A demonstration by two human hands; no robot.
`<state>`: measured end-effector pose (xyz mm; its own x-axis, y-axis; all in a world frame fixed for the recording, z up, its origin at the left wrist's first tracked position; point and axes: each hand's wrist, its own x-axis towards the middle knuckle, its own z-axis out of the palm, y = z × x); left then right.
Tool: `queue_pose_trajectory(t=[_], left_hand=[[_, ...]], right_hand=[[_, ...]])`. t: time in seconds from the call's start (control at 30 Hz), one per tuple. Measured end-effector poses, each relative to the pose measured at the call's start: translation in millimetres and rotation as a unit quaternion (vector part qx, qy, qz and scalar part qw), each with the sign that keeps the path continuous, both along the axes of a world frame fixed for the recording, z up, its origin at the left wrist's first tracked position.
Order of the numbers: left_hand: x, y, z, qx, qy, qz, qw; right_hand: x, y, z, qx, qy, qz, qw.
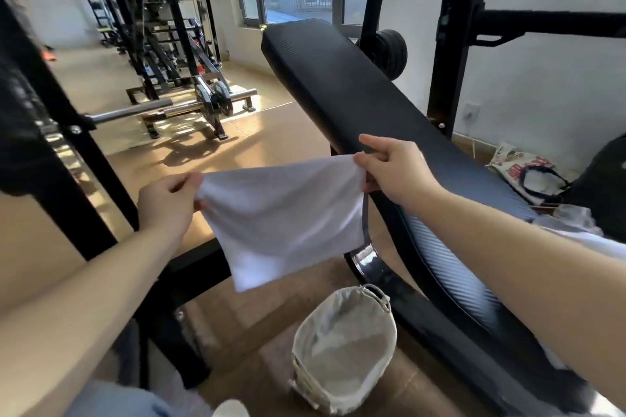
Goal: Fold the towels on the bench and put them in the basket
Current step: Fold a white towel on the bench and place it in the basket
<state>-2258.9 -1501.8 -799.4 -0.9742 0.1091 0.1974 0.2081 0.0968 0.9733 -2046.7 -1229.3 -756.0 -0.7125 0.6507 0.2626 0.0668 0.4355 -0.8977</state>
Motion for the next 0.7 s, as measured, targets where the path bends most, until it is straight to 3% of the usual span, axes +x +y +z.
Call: queue_pose_trajectory(t=[0.23,0.47,0.6,0.7], left_hand=[[-11.3,-28.5,-33.3,-0.051,-0.071,-0.028,0.996],[-15.6,-44.0,-47.7,-0.140,-0.127,-0.046,0.981],[-9.4,-38.5,-52.7,-0.222,-0.138,-0.069,0.963],[-1.0,-24.4,-57.0,-0.225,-0.163,-0.083,0.957]], right_hand=[[-42.1,-18.4,-22.3,0.042,-0.072,0.021,0.996],[-46.4,-20.5,-68.4,-0.016,-0.135,0.039,0.990],[-40.7,-25.5,-92.7,-0.027,-0.226,0.055,0.972],[-35.9,-29.2,-102.6,-0.079,-0.252,0.071,0.962]])
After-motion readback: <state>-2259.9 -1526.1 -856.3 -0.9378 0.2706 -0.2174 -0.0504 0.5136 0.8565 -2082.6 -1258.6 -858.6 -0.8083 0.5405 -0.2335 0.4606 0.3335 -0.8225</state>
